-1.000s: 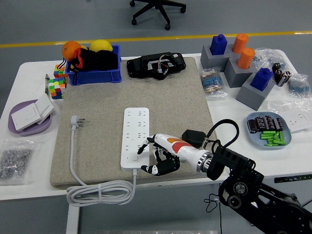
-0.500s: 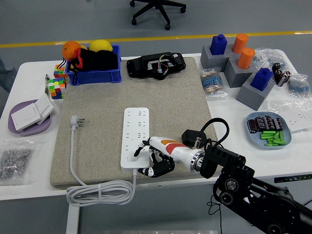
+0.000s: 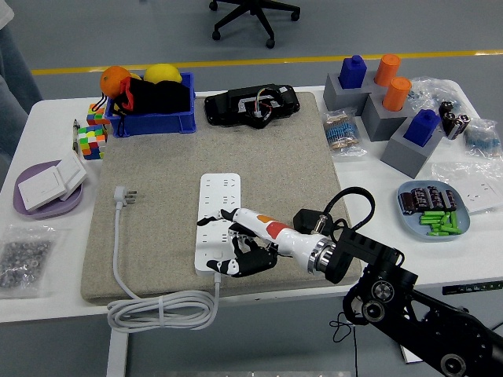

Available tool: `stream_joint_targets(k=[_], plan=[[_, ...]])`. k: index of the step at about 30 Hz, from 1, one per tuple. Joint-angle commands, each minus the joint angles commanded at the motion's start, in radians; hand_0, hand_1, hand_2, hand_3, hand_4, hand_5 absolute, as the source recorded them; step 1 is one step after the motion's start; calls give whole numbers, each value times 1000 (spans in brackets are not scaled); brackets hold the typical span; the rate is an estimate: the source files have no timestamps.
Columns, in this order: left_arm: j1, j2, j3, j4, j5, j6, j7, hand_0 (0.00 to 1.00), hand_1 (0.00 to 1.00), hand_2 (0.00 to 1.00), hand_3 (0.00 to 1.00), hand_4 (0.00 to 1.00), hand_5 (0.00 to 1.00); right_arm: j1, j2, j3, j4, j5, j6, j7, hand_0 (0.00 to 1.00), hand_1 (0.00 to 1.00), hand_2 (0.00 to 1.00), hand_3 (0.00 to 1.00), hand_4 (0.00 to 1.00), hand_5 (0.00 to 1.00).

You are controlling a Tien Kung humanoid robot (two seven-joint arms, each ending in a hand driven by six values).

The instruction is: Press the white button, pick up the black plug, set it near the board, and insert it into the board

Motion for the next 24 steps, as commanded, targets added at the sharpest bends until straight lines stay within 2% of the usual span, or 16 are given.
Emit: stream_joint_targets(k=[1,2,7,8,13,14,15,19,20,24], plan=[[0,0,1,0,-1,0,0,793,746,727,775,570,493,-2,-1,6,1,16,-4,12,2,2,161,947,792,259],[0,0,1,0,-2,0,0,793,745,726,775,569,494,-3,-2,9,2,31,-8,22,2,2,180,998,823,292],[-2,0,2,0,-3,0,-1,793,745,726,775,569,494,-5,-4,20,6,40,-3,29,2,2,180,998,823,292],[-2,0,2,0,-2,0,-1,792,745,725,775,568,495,-7,-5,21,9,31,7,18,2,4,179,998,858,312],[-3,0,3,0,-4,0,-1,792,745,725,775,568,495,-11,-10,21,17,-14,72,-60,2,4,179,998,858,312],[-3,0,3,0,-6,0,-1,792,744,724,774,565,495,-11,-11,18,17,-30,85,-79,2,8,174,977,820,267],[-2,0,3,0,-8,0,-1,792,744,724,774,565,495,-9,-11,10,16,-46,109,-115,2,8,174,977,820,267],[-3,0,4,0,-8,0,-1,792,744,724,774,565,495,2,-11,-19,11,-84,124,-172,2,8,174,977,820,267],[-4,0,4,0,-6,0,-1,792,744,722,773,564,498,6,-10,-28,10,-94,126,-183,2,13,168,885,813,259],[-3,0,3,0,-4,0,0,792,744,722,773,564,498,19,-7,-55,7,-126,130,-207,2,13,168,885,813,259]])
